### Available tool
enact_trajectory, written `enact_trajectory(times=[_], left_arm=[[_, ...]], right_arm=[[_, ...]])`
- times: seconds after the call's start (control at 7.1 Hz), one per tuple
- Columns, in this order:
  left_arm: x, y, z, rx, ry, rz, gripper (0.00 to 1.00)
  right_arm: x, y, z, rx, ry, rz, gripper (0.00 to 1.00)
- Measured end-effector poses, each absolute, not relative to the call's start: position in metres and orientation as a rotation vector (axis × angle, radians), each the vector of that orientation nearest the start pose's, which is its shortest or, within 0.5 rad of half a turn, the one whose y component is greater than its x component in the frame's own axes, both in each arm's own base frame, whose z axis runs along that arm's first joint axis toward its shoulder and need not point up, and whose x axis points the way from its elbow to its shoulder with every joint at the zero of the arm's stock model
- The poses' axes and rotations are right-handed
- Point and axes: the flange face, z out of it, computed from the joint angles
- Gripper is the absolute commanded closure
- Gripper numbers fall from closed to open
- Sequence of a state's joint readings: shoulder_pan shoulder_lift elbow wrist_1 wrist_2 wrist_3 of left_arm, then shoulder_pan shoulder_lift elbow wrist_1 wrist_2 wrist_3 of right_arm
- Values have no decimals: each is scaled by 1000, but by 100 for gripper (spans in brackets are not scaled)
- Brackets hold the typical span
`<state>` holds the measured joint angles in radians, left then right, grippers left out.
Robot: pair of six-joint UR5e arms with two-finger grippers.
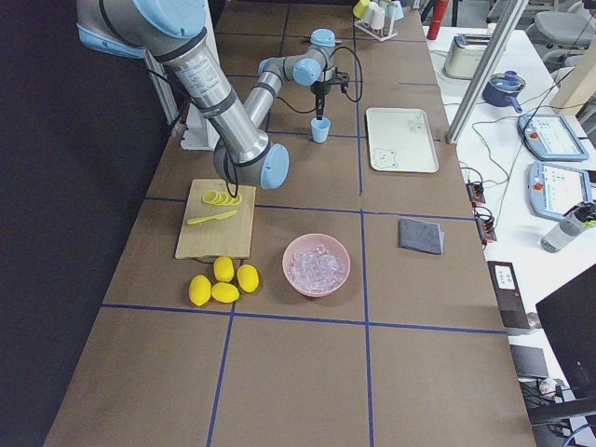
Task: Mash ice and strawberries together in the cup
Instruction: 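Open the right gripper to drop the ice cube into the cup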
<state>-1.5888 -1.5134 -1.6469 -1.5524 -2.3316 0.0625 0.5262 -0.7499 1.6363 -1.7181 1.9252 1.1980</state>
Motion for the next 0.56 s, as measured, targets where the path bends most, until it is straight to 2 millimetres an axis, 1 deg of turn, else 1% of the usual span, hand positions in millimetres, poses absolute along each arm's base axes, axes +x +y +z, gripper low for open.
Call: enact_trajectory(times=[0.14, 0.28, 0.42, 0.56], left_arm=[[-73, -468, 650, 33, 760, 43, 0], [-73, -469, 649, 35, 760, 43, 0], [-73, -470, 648, 36, 760, 43, 0], [-73, -470, 648, 37, 760, 43, 0]], right_arm=[[-552, -435, 151, 13, -804, 15, 39], [-552, -435, 151, 13, -804, 15, 27], [-552, -435, 150, 13, -805, 14, 2], [-550, -436, 148, 16, -809, 15, 1]])
